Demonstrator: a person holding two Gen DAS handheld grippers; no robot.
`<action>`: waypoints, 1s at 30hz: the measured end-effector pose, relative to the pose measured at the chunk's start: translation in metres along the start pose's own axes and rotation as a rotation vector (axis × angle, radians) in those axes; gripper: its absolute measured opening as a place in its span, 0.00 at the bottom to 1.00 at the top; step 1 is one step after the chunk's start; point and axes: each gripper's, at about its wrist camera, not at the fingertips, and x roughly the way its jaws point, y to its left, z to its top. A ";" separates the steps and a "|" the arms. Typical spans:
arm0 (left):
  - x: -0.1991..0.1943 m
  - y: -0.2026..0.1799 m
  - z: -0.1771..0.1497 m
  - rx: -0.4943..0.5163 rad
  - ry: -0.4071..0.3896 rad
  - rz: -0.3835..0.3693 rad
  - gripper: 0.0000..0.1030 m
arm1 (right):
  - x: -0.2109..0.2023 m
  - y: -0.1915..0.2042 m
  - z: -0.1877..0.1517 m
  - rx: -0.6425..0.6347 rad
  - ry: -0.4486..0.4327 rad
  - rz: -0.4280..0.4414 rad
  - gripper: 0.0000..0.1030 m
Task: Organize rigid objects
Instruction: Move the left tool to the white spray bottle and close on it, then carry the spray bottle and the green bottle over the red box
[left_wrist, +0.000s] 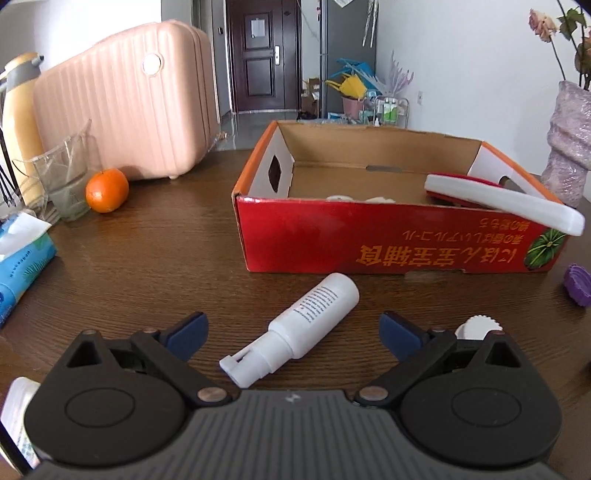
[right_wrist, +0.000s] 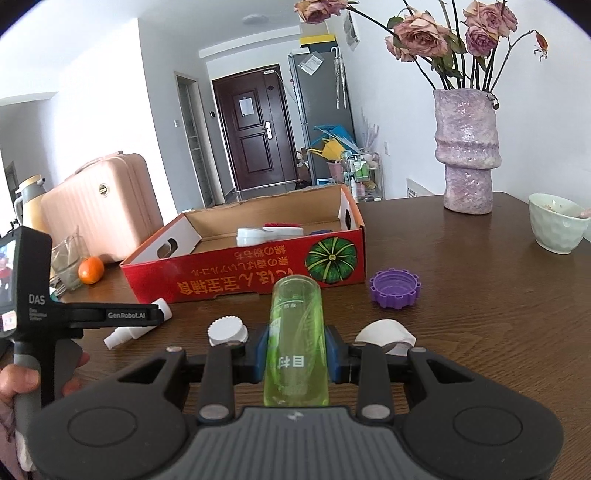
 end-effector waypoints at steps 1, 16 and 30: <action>0.003 0.002 0.001 -0.006 0.006 -0.009 0.95 | 0.001 0.001 0.000 -0.002 0.003 -0.003 0.29; 0.002 0.002 -0.005 0.015 0.014 -0.139 0.27 | 0.005 0.002 -0.003 -0.011 0.014 -0.010 0.29; -0.062 -0.010 -0.012 0.032 -0.142 -0.164 0.27 | 0.003 0.003 -0.002 -0.016 0.003 0.006 0.29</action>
